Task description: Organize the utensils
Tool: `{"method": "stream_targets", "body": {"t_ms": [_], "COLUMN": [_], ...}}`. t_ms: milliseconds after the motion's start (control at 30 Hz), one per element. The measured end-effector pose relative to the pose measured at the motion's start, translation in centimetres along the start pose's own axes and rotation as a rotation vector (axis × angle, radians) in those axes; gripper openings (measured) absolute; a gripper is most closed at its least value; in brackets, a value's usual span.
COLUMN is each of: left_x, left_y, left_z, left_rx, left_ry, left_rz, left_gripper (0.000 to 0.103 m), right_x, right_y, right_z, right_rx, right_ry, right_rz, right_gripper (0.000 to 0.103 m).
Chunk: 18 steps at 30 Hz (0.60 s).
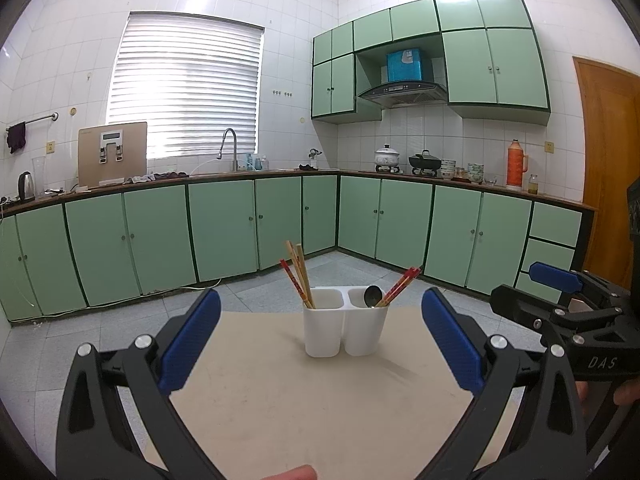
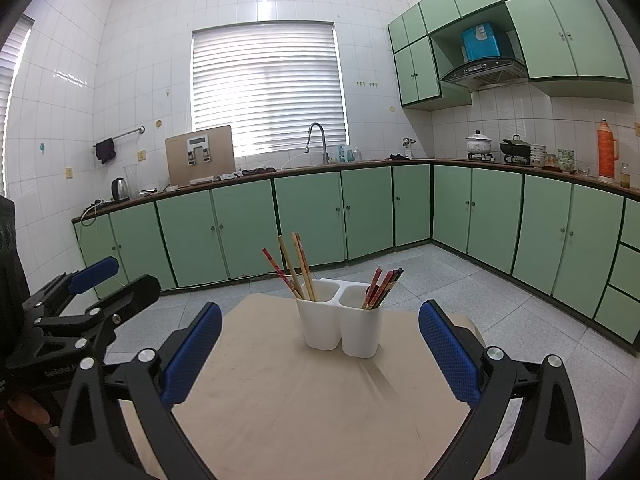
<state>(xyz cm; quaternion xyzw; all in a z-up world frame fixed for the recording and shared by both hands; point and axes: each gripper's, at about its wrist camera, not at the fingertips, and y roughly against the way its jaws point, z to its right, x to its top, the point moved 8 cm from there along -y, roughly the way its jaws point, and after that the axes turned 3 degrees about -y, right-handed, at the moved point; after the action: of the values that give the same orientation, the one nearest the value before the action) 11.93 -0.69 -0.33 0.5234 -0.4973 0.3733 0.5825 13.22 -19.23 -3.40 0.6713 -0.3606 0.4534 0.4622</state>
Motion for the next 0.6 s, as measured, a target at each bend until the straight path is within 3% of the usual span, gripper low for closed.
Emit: {"method": "stream_targets", "body": {"t_ms": [600], "left_x": [0.0], "left_y": [-0.06], "left_z": [-0.09], "left_rx": [0.001], "left_ry": [-0.002], "left_rz": [-0.002], "left_gripper": [0.098], "right_x": [-0.17], "right_y": [-0.16], "right_z": [-0.11], "right_rx": [-0.001], "right_ry": [0.003], "right_rz": [-0.001], "right_gripper": [0.097]}}
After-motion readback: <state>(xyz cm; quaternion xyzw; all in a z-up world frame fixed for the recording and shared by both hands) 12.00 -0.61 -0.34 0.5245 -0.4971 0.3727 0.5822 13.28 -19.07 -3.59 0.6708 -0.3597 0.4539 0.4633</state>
